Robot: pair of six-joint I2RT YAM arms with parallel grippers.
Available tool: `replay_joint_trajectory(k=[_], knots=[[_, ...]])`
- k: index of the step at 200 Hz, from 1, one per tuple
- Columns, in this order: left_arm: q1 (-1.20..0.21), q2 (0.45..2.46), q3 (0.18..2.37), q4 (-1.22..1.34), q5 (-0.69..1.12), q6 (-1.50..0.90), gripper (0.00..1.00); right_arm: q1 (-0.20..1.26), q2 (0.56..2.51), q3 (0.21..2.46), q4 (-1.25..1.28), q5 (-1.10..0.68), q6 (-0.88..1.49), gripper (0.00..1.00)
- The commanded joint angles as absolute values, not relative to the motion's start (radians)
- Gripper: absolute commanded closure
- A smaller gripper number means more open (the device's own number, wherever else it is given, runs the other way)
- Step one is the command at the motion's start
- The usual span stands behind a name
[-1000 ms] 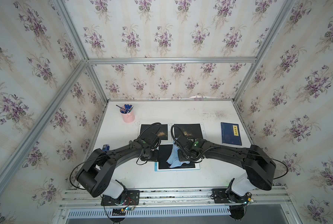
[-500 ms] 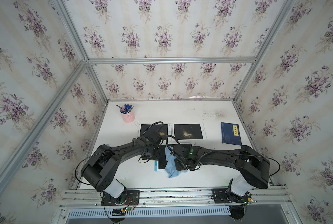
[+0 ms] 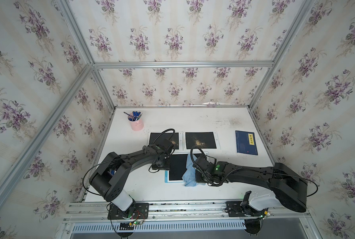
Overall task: Wipe the drawing tablet
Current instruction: Wipe the dirt from the drawing tablet, then place the cleaning item at the center of the board.
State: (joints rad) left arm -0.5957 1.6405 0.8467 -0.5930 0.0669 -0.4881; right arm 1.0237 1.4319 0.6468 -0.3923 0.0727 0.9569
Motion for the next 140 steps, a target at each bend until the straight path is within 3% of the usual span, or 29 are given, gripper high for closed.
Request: replay_joint_trajectory(k=[1,83,140], knots=[[-0.597,1.722,0.798,-0.570,0.061,-0.501,0.36,1.014,1.424,0.608,-0.710,0.177,1.062,1.00],[-0.598,1.698,0.790,-0.564,0.071,-0.497,0.36,0.960,1.125,0.504,-0.921,0.256,1.320,1.00],[-0.598,1.648,0.773,-0.560,0.068,-0.501,0.35,0.948,1.022,0.717,-1.049,0.366,1.304,1.00]])
